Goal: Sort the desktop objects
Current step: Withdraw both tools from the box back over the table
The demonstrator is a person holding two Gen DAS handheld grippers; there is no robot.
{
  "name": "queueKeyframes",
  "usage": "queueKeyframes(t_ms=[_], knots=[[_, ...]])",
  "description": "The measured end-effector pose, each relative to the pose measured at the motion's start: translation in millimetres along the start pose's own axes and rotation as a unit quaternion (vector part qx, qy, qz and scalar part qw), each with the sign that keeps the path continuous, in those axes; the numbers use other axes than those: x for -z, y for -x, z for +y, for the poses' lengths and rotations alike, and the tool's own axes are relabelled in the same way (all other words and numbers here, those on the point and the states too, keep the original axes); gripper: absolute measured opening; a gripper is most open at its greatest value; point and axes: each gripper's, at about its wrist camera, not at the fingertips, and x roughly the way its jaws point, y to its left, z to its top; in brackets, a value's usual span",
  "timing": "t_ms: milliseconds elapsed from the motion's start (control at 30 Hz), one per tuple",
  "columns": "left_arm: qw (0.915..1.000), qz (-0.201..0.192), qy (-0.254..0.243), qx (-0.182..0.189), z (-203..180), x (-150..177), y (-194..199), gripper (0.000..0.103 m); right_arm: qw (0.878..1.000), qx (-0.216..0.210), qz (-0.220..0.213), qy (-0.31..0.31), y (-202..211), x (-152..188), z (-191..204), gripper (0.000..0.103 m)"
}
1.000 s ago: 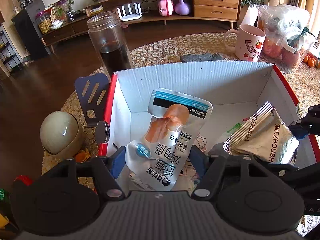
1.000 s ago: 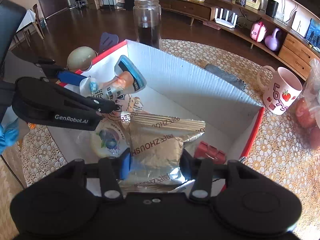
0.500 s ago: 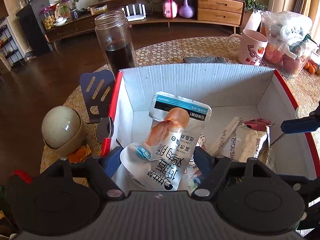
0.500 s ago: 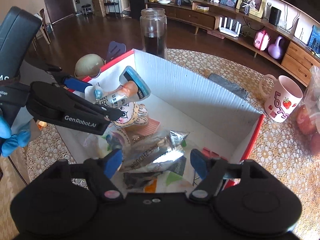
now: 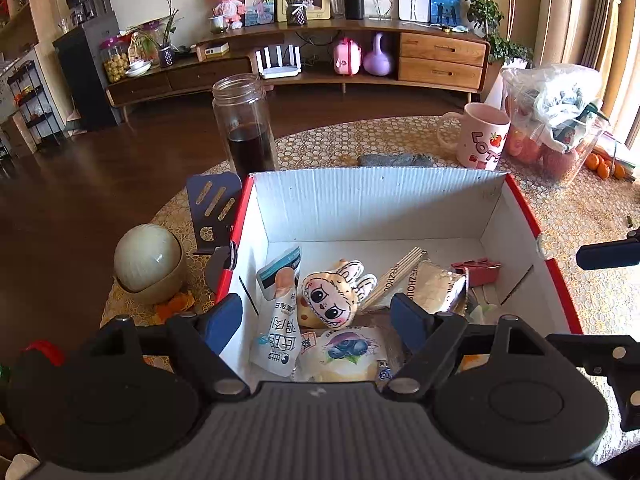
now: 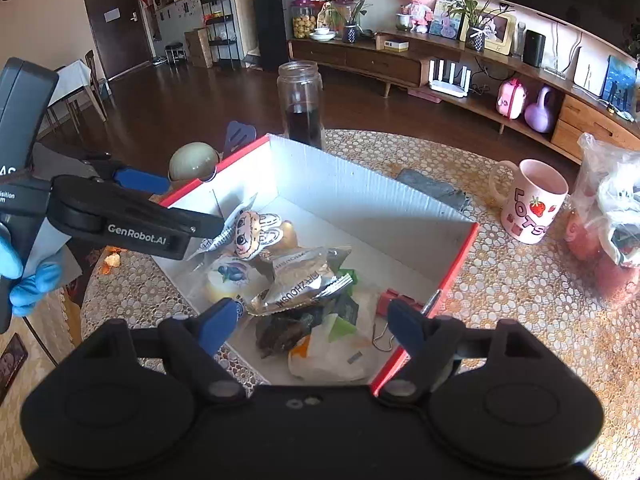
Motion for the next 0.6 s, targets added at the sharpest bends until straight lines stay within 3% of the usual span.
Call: queueKeyframes(t_ms=[300, 367, 500, 533, 600], knots=[[0.9996, -0.026, 0.005, -0.009, -16.4, 13.4, 38.3, 0.081, 0.999, 0.001, -0.045, -0.011, 35.8, 17.2, 2.0, 0.087], [0.9993, -0.030, 0.001, -0.023, -20.9, 16.7, 44.2, 0.088, 0.998, 0.000, -0.056, -0.010, 43.3, 20.9, 2.6, 0.088], [0.9991, -0.036, 0.009, -0.020, -25.7, 22.8, 54.0, 0.092, 0.997, 0.000, -0.079, -0.012, 57.3, 30.2, 3.5, 0.093], [0.9991, -0.036, 0.010, -0.020, -26.9, 24.5, 55.3, 0.100, 0.996, 0.001, -0.084, -0.015, 60.4, 32.3, 3.4, 0.093], [0.9988, -0.041, 0.009, -0.025, -30.4, 28.0, 58.3, 0.103, 0.995, 0.002, -0.095, -0.020, 66.1, 37.1, 2.2, 0.098]])
